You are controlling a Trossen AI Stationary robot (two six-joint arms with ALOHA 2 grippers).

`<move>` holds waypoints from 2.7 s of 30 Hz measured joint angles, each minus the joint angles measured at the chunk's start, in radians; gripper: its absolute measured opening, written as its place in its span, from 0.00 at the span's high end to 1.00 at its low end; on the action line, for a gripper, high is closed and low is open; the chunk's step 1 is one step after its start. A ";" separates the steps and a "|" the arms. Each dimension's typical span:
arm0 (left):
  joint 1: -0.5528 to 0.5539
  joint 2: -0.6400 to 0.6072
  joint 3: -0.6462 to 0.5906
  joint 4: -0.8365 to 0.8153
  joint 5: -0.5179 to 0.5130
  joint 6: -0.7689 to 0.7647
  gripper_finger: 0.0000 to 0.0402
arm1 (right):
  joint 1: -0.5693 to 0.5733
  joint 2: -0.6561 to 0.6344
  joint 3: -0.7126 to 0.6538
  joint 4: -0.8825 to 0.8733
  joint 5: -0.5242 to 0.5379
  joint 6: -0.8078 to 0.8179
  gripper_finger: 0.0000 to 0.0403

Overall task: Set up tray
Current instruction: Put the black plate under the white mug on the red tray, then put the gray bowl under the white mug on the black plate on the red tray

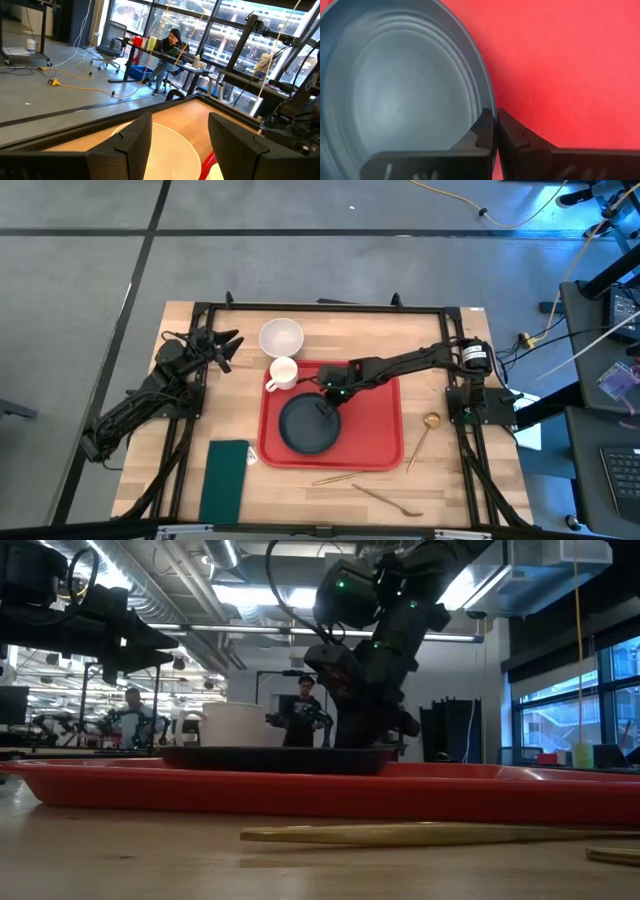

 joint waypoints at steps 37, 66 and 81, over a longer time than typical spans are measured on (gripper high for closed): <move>0.000 0.000 0.000 0.000 -0.034 -0.025 0.54 | -0.329 -0.118 0.279 0.088 -0.024 -0.310 0.67; 0.000 0.000 0.000 0.000 -0.073 -0.030 0.54 | -0.440 0.185 0.286 0.334 -0.209 -0.179 0.67; 0.000 0.000 0.000 0.000 -0.073 -0.027 0.54 | -0.424 0.205 0.399 0.261 -0.074 -0.232 0.67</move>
